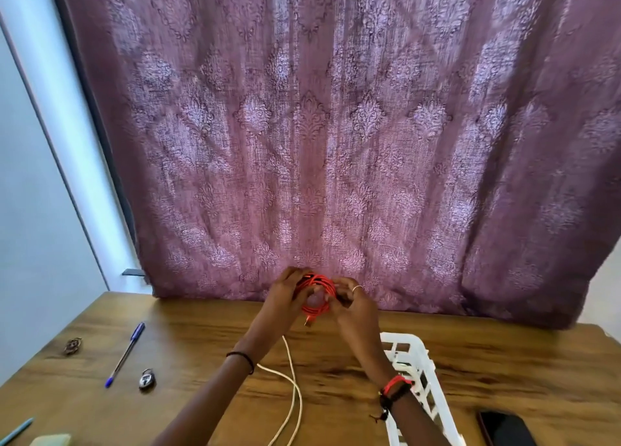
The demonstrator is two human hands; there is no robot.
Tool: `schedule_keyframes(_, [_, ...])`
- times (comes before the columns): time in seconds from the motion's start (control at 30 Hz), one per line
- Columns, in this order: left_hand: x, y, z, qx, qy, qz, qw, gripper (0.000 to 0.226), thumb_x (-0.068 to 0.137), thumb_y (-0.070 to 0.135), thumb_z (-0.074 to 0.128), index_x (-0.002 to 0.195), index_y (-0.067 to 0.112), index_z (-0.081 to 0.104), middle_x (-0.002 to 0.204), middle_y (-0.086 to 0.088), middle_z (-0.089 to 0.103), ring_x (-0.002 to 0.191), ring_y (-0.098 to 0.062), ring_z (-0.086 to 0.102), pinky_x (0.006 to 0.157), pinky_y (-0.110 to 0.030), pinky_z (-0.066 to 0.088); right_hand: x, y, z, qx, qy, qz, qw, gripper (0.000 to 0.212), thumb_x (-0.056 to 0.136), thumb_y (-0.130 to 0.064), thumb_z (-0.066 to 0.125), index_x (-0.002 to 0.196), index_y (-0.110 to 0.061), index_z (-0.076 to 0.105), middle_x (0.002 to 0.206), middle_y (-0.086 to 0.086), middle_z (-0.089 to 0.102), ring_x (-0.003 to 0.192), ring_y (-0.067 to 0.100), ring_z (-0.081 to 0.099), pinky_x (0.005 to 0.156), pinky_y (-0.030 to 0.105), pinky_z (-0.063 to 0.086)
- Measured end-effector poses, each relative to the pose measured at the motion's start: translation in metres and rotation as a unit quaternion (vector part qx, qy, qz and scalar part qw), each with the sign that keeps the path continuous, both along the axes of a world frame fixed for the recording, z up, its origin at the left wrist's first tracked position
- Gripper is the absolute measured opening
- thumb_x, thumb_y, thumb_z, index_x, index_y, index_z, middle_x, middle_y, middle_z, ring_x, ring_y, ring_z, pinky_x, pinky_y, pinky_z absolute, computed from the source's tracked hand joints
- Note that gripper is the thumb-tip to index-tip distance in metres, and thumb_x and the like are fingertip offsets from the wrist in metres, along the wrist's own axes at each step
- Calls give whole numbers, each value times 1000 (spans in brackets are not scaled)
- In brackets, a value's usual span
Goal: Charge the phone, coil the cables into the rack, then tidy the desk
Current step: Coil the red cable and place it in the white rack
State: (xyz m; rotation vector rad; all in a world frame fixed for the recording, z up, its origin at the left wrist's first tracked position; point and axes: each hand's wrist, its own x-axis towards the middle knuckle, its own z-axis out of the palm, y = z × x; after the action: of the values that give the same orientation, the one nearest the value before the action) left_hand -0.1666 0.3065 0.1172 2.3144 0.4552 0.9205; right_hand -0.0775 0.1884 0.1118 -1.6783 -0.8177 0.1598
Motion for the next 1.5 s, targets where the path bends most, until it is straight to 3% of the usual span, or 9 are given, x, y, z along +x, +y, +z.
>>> schedule_keyframes(0.2, [-5,4,-5,-40,-35,-1,999,44,84,30,52,118,3,60,108,-6,60,100,-14,57,82,1,33,7,-1,7,96,183,138,969,42,78,-5,70,116,-18,57,83,-2,70,77,4,65,66,12,48])
schedule_keyframes(0.43, [3,-4,-6,-71,-58,-17,996,34,87,31,51,114,11,58,105,-4,65,98,-16,61,87,-24,46,13,1,12,246,422,277,828,58,51,-8,81,106,-4,62,80,7,71,63,13,66,62,22,56])
schedule_keyframes(0.6, [8,-1,-11,-63,-83,-6,994,28,86,23,56,110,10,58,100,-5,64,92,-16,61,80,-13,44,14,2,14,106,225,203,947,55,61,6,74,107,-17,56,96,7,67,87,16,64,74,21,51])
schedule_keyframes(0.7, [6,1,-13,-79,-95,31,992,20,89,16,61,107,8,60,94,-1,64,83,-9,60,71,-2,38,19,-2,13,39,145,178,972,52,73,7,71,116,-16,53,99,8,67,85,13,63,64,19,50])
schedule_keyframes(0.83, [5,-1,-22,-136,-114,63,982,20,86,29,63,98,14,56,87,-5,65,77,-10,60,66,-12,42,23,-2,9,82,224,138,961,41,73,6,71,105,-14,56,85,2,69,73,11,64,62,25,48])
schedule_keyframes(0.97, [13,-13,-30,-212,-121,99,965,17,90,12,59,104,5,52,79,7,58,68,6,55,60,-3,38,17,2,-1,141,331,129,924,25,77,9,65,90,-11,57,77,8,65,60,12,60,50,19,45])
schedule_keyframes(1.07, [19,-17,-42,-323,-123,107,932,27,91,26,58,96,-2,56,72,4,57,68,-13,53,55,-10,38,16,-1,-9,152,392,144,896,16,76,0,67,88,-11,63,73,7,71,60,13,66,53,25,45])
schedule_keyframes(1.23, [21,-24,-49,-447,-43,11,894,32,92,36,55,74,10,62,72,-10,59,75,-22,56,67,-32,47,29,-19,-21,132,437,131,880,19,74,-3,67,92,-7,64,73,9,73,66,15,71,55,24,57])
schedule_keyframes(1.5, [17,-29,-43,-471,76,-88,875,20,85,28,61,72,15,68,58,7,67,56,-7,60,67,-28,44,53,-57,-22,26,439,133,888,18,79,2,65,95,-4,59,72,12,73,63,17,71,59,28,59])
